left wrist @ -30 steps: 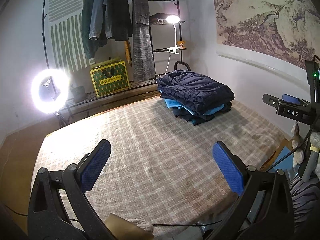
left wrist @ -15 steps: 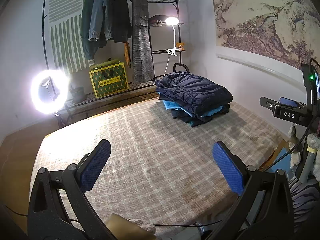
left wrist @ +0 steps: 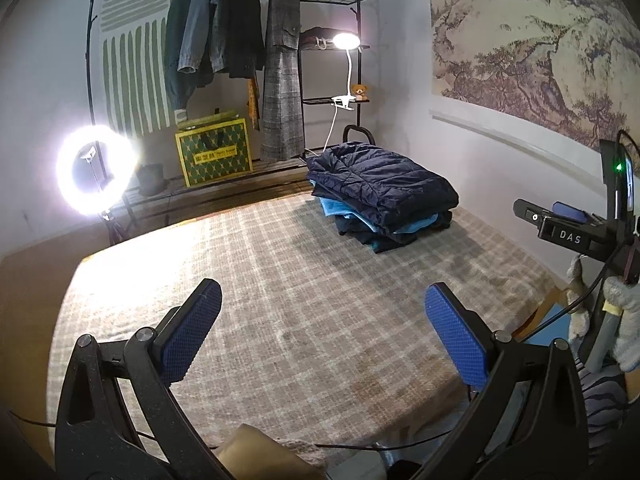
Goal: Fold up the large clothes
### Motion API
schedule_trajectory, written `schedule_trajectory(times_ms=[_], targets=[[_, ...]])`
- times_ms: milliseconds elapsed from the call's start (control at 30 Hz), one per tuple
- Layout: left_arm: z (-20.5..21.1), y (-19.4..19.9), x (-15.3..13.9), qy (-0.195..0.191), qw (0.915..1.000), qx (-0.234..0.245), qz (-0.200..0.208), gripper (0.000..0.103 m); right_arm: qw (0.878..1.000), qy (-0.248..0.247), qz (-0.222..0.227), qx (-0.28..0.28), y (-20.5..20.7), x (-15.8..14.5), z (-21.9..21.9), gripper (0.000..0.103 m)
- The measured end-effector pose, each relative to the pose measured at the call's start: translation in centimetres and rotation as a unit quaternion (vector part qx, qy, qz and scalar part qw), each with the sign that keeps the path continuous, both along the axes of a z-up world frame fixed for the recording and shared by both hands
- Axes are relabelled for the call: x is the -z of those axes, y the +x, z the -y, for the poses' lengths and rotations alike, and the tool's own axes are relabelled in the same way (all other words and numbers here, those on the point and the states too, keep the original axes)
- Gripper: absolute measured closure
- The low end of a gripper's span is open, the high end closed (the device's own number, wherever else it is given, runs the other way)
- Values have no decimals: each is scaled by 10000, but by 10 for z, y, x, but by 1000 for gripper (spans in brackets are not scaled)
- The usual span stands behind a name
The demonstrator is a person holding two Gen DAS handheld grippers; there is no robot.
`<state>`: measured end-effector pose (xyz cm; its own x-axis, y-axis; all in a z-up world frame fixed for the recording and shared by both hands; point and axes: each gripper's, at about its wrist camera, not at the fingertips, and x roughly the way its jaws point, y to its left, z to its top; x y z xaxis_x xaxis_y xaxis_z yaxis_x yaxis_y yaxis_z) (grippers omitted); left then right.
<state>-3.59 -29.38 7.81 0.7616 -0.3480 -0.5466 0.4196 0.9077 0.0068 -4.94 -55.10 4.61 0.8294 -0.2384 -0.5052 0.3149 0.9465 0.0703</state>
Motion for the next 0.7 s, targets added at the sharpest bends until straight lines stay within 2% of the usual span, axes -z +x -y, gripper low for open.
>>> schedule_trajectory(times_ms=[700], targets=[[5,-6,-2,-7,10000,8,71,0,10000,-39,11,-16,0,-2,-1,0]])
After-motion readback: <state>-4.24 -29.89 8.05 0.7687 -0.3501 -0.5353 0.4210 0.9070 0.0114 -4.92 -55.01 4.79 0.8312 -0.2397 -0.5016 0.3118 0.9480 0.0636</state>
